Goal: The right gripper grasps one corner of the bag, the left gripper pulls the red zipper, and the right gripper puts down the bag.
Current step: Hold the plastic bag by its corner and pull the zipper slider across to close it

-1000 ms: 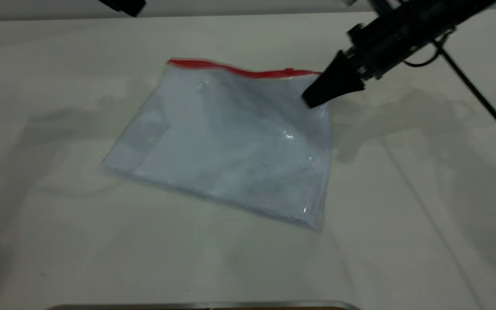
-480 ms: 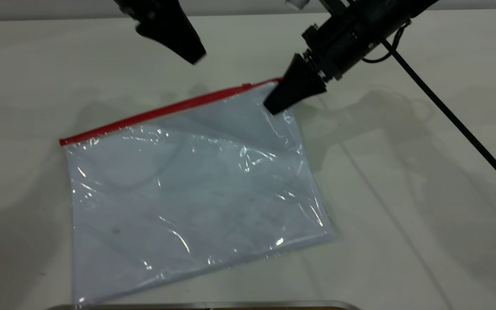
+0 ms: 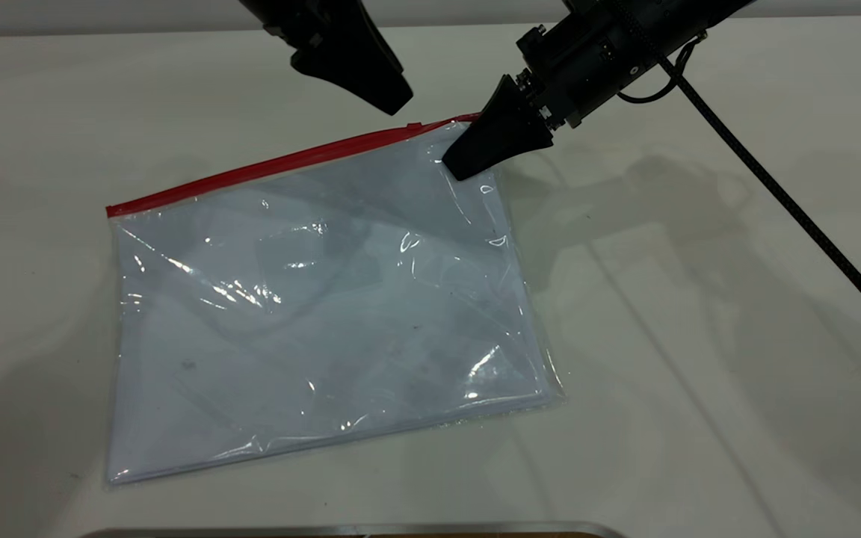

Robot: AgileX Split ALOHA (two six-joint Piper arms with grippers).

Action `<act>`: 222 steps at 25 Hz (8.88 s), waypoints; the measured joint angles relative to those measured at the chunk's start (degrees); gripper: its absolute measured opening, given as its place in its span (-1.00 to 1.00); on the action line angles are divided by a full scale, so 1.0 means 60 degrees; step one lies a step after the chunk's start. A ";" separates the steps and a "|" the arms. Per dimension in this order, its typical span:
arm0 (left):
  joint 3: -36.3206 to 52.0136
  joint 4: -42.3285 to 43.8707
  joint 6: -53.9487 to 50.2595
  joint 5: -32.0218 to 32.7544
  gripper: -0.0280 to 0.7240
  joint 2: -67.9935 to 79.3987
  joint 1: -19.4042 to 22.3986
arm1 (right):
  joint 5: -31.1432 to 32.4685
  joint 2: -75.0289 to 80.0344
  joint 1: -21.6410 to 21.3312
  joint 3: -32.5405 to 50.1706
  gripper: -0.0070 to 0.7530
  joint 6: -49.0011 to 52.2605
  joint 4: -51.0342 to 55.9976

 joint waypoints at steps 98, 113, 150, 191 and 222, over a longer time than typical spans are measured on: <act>-0.0359 -0.1640 0.0036 0.0282 -0.73 0.1042 0.0312 | 0.0532 0.0013 -0.0877 -0.0063 -0.89 0.0271 0.1289; -0.0369 -0.1320 -0.0208 0.0274 -0.72 0.1017 0.0328 | 0.0550 0.0078 -0.0877 -0.0063 -0.89 0.0271 0.1399; -0.0263 -0.2561 0.0902 -0.0189 0.10 0.1143 0.0595 | -0.0008 0.0078 -0.0668 -0.0063 -0.89 -0.0662 0.0575; -0.0263 -0.3086 0.1040 0.0413 -0.32 0.1600 0.0567 | 0.0003 0.0078 -0.0668 -0.0214 -0.89 -0.0668 0.0553; -0.0272 -0.2371 0.0783 0.0452 -0.79 0.1610 0.0567 | 0.0070 0.0084 -0.0744 -0.0214 -0.89 -0.0470 0.0572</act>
